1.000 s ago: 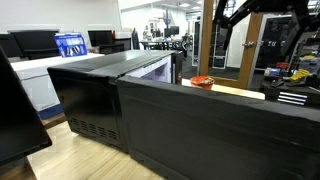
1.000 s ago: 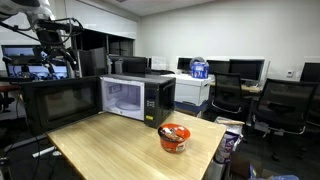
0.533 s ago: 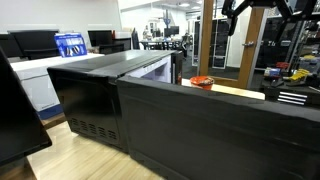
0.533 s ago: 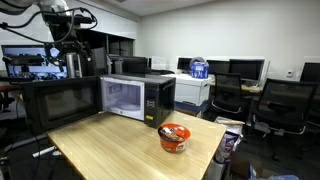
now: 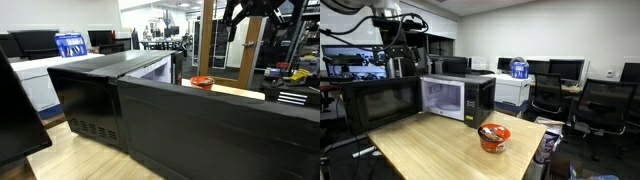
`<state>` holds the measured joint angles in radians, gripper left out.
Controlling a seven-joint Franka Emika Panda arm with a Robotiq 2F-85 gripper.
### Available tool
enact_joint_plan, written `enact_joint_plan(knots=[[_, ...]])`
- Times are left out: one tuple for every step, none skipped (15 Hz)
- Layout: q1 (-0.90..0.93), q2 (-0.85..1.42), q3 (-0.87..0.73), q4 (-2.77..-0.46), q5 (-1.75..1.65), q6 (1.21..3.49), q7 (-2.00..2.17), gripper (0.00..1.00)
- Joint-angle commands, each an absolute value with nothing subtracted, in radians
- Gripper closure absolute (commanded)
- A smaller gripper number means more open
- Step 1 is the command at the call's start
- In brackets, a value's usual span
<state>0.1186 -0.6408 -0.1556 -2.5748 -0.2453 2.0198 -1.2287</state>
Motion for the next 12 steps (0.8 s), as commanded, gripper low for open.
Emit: enact_joint_plan(knots=[[0.138,-0.537,-0.191,-2.500,-0.184,2.042,-1.319,0.00],[0.136,-0.511,-0.196,-2.478,-0.175,2.042,-1.336,0.00],[0.126,-0.485,-0.193,-2.456,-0.171,2.039,-1.340,0.00],[0.117,-0.468,-0.190,-2.441,-0.166,2.041,-1.333,0.00],[0.113,-0.457,-0.186,-2.429,-0.163,2.047,-1.324,0.00],[0.108,-0.445,-0.180,-2.419,-0.166,2.054,-1.315,0.00],[0.100,-0.433,-0.173,-2.408,-0.175,2.067,-1.300,0.00],[0.085,-0.426,-0.163,-2.403,-0.197,2.088,-1.272,0.00],[0.070,-0.420,-0.155,-2.397,-0.213,2.110,-1.243,0.00],[0.057,-0.416,-0.146,-2.392,-0.226,2.129,-1.217,0.00],[0.072,-0.434,-0.157,-2.407,-0.194,2.096,-1.271,0.00],[0.066,-0.431,-0.155,-2.404,-0.195,2.099,-1.267,0.00]])
